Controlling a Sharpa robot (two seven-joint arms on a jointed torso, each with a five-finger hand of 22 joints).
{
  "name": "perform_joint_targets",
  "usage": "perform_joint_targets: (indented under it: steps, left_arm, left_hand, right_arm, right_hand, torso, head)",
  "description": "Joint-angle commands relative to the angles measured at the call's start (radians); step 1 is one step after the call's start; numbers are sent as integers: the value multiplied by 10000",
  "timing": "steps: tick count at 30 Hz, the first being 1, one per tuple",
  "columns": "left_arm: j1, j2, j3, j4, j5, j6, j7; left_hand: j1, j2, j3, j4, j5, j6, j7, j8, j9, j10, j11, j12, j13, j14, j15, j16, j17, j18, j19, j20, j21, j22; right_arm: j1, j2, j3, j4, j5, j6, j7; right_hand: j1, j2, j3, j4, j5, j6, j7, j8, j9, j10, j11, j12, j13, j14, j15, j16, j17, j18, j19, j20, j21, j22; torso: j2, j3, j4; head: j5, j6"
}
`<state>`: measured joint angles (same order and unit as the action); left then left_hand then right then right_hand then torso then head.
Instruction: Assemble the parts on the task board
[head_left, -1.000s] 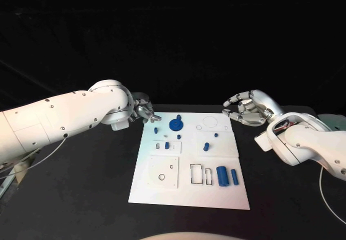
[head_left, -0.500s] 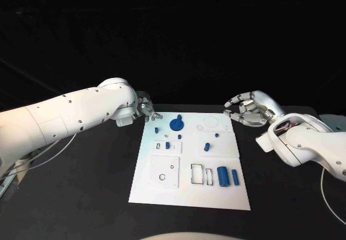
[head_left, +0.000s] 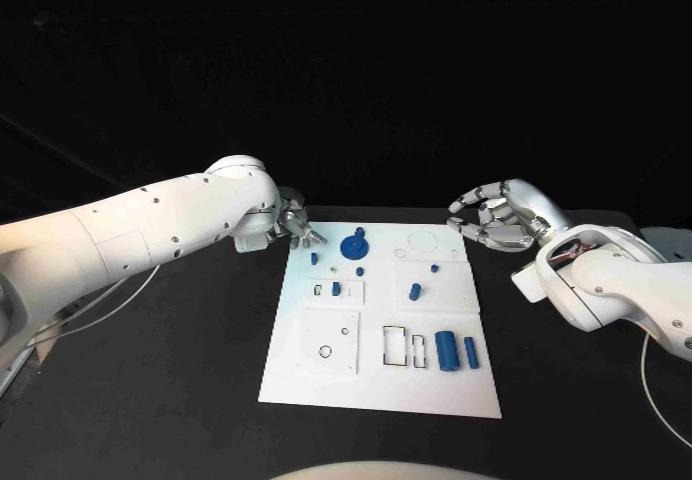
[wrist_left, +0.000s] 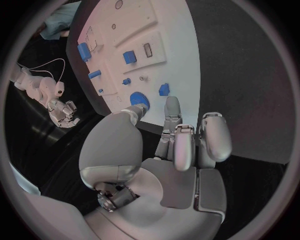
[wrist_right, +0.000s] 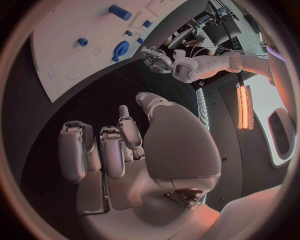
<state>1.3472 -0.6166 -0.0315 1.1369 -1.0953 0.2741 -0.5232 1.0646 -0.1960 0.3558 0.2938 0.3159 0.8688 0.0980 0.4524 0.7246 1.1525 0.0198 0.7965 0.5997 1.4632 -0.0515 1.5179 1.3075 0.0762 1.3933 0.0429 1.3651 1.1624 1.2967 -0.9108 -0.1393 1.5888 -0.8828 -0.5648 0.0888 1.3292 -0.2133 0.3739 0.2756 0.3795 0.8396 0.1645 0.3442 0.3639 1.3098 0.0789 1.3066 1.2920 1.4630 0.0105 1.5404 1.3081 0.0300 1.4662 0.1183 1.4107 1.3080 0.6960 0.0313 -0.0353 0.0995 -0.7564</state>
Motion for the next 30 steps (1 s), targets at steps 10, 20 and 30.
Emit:
perform_joint_targets:
  steps: [10, 20, 30]
  left_arm:
    - [-77, 174, -71, -243, -49, 651, 15]
    - [-100, 224, -84, -315, -31, 680, 14]
    - [-138, 284, -96, -415, 5, 711, 13]
  left_hand:
    - [-24, 146, -55, -21, -60, 82, 3, -82, -21, 35, 12, -48, -30, 801, 66, -25, 1633, 62, 23, 80, -9, 47]
    - [39, 204, -50, -31, -55, 150, -11, -87, -22, 59, 1, -49, -50, 809, 58, -10, 1657, 54, 43, 78, 15, 91]
    - [249, 300, -21, -54, -35, 241, -34, -111, -24, 101, -24, -55, -93, 815, 37, 2, 1673, 49, 60, 69, 33, 125]
  right_arm:
    - [-12, 20, 0, -4, -28, 120, 46]
    - [-15, 42, 0, -11, -28, 122, 47]
    - [-19, 49, 0, -8, -28, 129, 48]
  right_hand:
    - [-114, 7, 17, 22, -18, -50, -31, 65, -17, 46, -18, 35, -6, 875, -69, -50, 1838, 100, 196, -103, -33, 1668]
    - [-114, 7, 17, 22, -18, -50, -31, 65, -17, 46, -18, 35, -6, 875, -69, -50, 1838, 100, 196, -103, -33, 1668]
    - [-110, 11, 27, 14, -11, -50, -33, 70, -18, 49, -20, 39, -4, 876, -71, -49, 1840, 102, 191, -104, -43, 1663]
  torso:
    - [-2, 4, -7]
    - [-7, 2, -6]
    - [-11, 5, -2]
  head:
    - [-12, -26]
    - [-22, -48]
    - [-48, -51]
